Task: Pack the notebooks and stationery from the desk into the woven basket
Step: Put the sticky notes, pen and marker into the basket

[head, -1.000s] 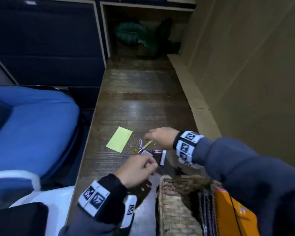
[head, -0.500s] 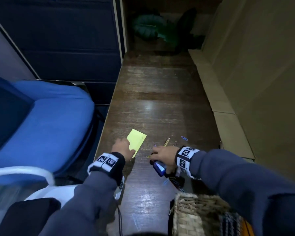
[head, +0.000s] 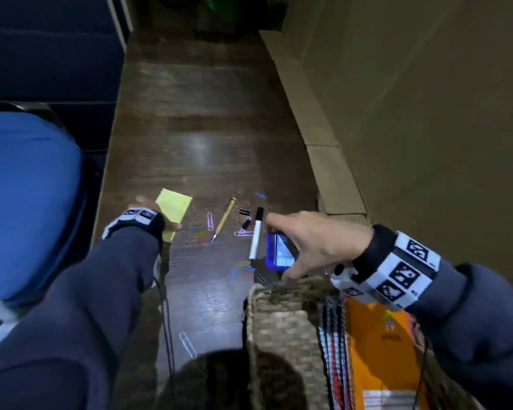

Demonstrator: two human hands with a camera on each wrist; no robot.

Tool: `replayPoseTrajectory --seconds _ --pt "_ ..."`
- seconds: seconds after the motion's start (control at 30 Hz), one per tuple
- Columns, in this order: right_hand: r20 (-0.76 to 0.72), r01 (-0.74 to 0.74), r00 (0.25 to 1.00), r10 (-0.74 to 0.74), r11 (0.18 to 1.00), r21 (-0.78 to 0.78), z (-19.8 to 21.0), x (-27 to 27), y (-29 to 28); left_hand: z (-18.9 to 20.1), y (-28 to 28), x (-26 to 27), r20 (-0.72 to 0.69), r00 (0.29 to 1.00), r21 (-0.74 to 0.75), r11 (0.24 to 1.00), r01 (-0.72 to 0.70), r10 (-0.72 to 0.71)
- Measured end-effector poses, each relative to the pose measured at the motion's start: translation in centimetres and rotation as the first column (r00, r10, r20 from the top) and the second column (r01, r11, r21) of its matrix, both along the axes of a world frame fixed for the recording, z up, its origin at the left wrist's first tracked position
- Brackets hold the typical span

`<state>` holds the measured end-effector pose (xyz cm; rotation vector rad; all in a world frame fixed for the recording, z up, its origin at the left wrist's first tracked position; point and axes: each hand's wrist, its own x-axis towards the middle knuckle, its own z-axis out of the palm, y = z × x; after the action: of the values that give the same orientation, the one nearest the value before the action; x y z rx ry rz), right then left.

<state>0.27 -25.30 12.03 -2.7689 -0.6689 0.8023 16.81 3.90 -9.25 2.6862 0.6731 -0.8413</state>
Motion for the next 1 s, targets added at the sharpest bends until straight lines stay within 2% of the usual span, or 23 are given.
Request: replayPoseTrajectory --seconds 0.13,0.2,0.3,0.43,0.6,0.7,0.83,0.93,1.0 --pt "-0.191 0.065 0.98 -0.055 0.997 0.043 -1.4 -3.4 -1.0 1.4 -0.3 -0.7 0.04 0.998 -0.089 0.994 0.057 -0.054" --pt "-0.247 0.042 0.968 -0.04 0.999 0.003 -3.3 -4.8 -1.4 3.0 -1.2 -1.8 0.035 0.996 -0.046 0.995 0.084 -0.083" --pt "-0.318 0.027 0.946 -0.059 0.994 -0.106 -6.5 -6.7 -2.0 4.2 -2.1 -3.2 0.123 0.992 -0.04 0.999 0.038 -0.033" --pt "-0.339 0.049 0.934 -0.115 0.979 -0.198 -9.3 -7.8 -2.3 5.0 -2.0 -4.1 0.236 0.971 -0.154 0.988 -0.003 0.039" --pt "-0.336 0.059 0.931 -0.144 0.966 -0.251 -11.0 -8.5 -2.1 8.6 -1.3 -5.9 0.376 0.913 -0.193 0.95 0.245 -0.16" --pt "-0.285 0.06 0.946 -0.153 0.949 -0.31 -11.5 -8.7 -1.8 10.5 -1.9 -8.5 0.444 0.867 -0.267 0.89 0.369 -0.226" --pt "-0.126 0.146 0.97 -0.206 0.917 -0.371 -11.6 -9.2 -1.3 13.6 -4.2 -13.6 0.445 0.836 -0.391 0.771 0.503 -0.32" --pt "-0.068 0.189 0.972 -0.224 0.921 -0.341 -11.3 -10.0 -1.6 16.7 -7.1 -17.5 0.4 0.781 -0.454 0.637 0.623 -0.48" --pt "-0.034 0.207 0.973 -0.229 0.928 -0.311 -10.6 -10.2 -2.3 18.2 -9.2 -19.5 0.389 0.716 -0.457 0.554 0.696 -0.58"
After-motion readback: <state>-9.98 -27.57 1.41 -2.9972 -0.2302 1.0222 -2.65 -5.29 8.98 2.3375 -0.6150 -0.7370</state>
